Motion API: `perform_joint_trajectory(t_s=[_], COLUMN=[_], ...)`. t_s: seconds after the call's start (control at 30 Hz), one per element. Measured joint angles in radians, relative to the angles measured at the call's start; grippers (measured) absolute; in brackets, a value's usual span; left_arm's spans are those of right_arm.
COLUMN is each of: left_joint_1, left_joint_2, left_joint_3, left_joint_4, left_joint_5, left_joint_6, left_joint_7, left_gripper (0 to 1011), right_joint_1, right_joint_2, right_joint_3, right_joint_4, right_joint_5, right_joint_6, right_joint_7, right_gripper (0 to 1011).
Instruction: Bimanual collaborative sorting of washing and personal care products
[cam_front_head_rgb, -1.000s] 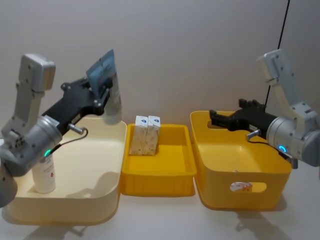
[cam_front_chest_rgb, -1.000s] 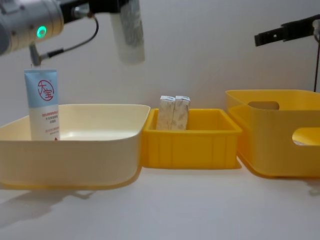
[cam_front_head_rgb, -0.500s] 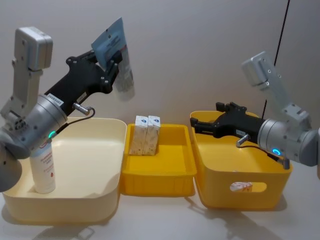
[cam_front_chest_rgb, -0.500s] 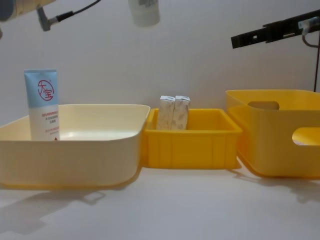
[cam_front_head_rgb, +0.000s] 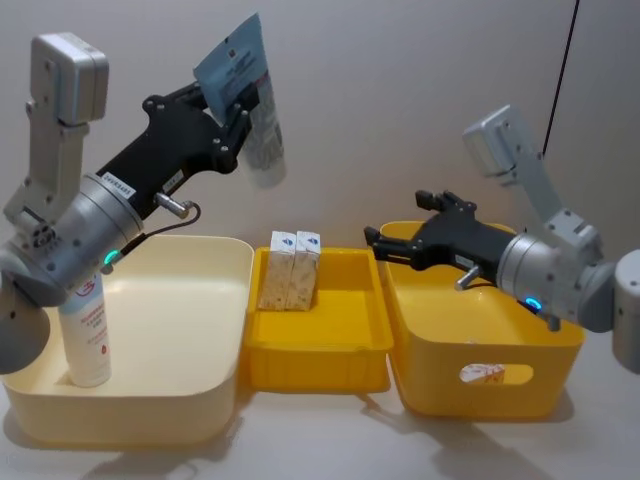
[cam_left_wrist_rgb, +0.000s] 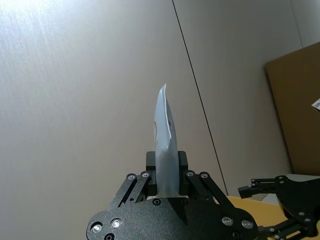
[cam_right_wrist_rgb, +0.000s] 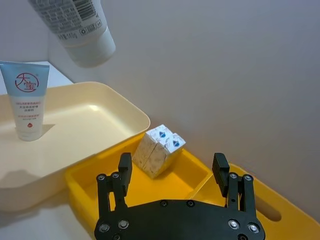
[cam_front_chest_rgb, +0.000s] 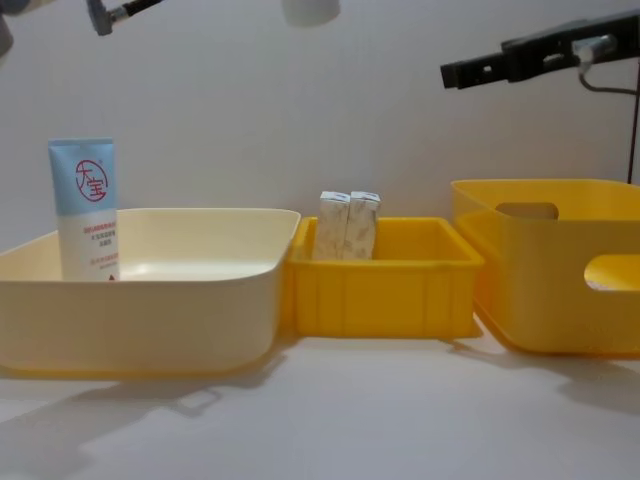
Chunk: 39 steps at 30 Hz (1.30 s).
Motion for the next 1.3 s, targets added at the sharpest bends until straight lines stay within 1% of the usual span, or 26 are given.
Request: perform_joint_trajectory(t_s=[0.03, 0.13, 0.17, 0.27, 0.33, 0.4, 0.43, 0.47, 0.57, 0.6, 0.67, 0.7, 0.77, 0.9, 1.3], left_joint_1=[0.000, -0.001, -0.001, -0.003, -0.003, -0.005, -0.005, -0.006, -0.007, -0.007, -0.008, -0.008, -0.008, -0.009, -0.009], left_joint_2=[0.001, 0.002, 0.002, 0.002, 0.002, 0.002, 0.002, 0.002, 0.001, 0.001, 0.002, 0.002, 0.002, 0.002, 0.005], left_joint_3=[0.001, 0.004, 0.005, 0.008, 0.010, 0.013, 0.013, 0.014, 0.018, 0.018, 0.021, 0.021, 0.023, 0.026, 0.030], left_joint_4=[-0.002, -0.003, -0.003, -0.002, -0.001, 0.002, 0.003, 0.005, 0.008, 0.009, 0.012, 0.012, 0.013, 0.015, 0.017], left_joint_5=[-0.003, -0.008, -0.009, -0.015, -0.018, -0.021, -0.023, -0.024, -0.028, -0.029, -0.031, -0.031, -0.033, -0.035, -0.036], left_joint_6=[0.001, 0.003, 0.003, 0.003, 0.003, 0.003, 0.003, 0.002, 0.000, 0.000, -0.001, -0.001, -0.002, -0.003, -0.003], left_joint_7=[-0.001, -0.003, -0.004, -0.007, -0.009, -0.011, -0.011, -0.012, -0.013, -0.014, -0.014, -0.014, -0.014, -0.014, -0.013], left_gripper=[227, 229, 227, 227, 229, 227, 227, 227, 229, 229, 229, 229, 229, 229, 229], right_joint_1=[0.004, 0.013, 0.019, 0.033, 0.045, 0.053, 0.061, 0.061, 0.078, 0.088, 0.101, 0.101, 0.119, 0.137, 0.174], right_joint_2=[-0.004, -0.012, -0.016, -0.025, -0.031, -0.033, -0.036, -0.036, -0.042, -0.046, -0.050, -0.050, -0.058, -0.068, -0.096], right_joint_3=[-0.006, -0.015, -0.022, -0.037, -0.048, -0.055, -0.062, -0.062, -0.077, -0.085, -0.094, -0.094, -0.108, -0.119, -0.133], right_joint_4=[0.007, 0.020, 0.030, 0.050, 0.065, 0.074, 0.082, 0.082, 0.098, 0.108, 0.118, 0.118, 0.132, 0.145, 0.177], right_joint_5=[-0.008, -0.018, -0.023, -0.031, -0.035, -0.035, -0.035, -0.035, -0.033, -0.029, -0.023, -0.023, -0.014, -0.005, 0.009], right_joint_6=[-0.022, -0.057, -0.080, -0.120, -0.146, -0.159, -0.171, -0.171, -0.186, -0.191, -0.193, -0.193, -0.193, -0.193, -0.200], right_joint_7=[-0.007, -0.015, -0.017, -0.017, -0.010, -0.002, 0.009, 0.009, 0.031, 0.047, 0.068, 0.068, 0.092, 0.111, 0.116], right_gripper=[1001, 1001, 1001, 1001, 1001, 1001, 1001, 1001, 1001, 1001, 1001, 1001, 1001, 1001, 1001])
